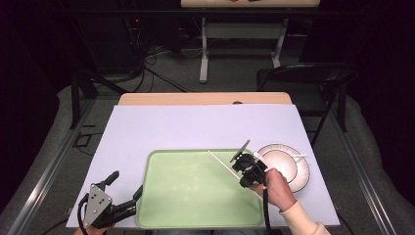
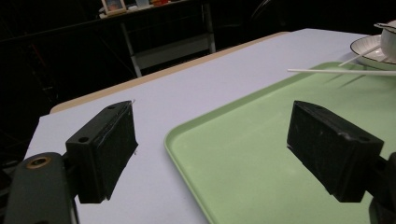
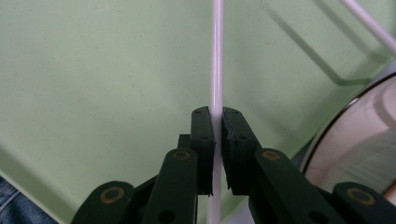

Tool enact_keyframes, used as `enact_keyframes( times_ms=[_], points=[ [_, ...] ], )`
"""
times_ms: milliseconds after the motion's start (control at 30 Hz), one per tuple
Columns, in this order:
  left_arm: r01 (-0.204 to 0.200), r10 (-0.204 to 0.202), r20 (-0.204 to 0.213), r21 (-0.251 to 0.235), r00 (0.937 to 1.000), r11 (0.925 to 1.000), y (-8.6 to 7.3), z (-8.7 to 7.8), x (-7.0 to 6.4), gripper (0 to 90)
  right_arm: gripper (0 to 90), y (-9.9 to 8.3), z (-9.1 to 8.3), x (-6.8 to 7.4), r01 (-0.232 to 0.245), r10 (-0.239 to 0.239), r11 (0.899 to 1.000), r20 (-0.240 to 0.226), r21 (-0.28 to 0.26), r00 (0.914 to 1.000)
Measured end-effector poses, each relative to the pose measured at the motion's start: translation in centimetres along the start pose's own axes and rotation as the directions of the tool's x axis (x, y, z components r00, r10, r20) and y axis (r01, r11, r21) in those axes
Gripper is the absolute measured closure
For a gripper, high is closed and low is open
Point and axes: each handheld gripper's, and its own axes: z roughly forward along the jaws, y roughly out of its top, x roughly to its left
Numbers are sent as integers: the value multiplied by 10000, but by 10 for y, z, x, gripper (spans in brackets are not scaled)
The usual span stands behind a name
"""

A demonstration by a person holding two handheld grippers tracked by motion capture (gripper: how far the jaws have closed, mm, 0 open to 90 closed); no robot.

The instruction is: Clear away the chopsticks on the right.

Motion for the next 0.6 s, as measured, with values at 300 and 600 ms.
enact_keyframes(
  times_ms=[300,600],
  points=[
    [-35,35,23,-9,10000,10000,0,0,0,155,837,5,18,4,-314,315,9995,-148,81,9994],
    [-82,82,22,-1,10000,10000,0,0,0,155,820,7,29,8,-295,299,9993,-175,219,9994]
  ],
)
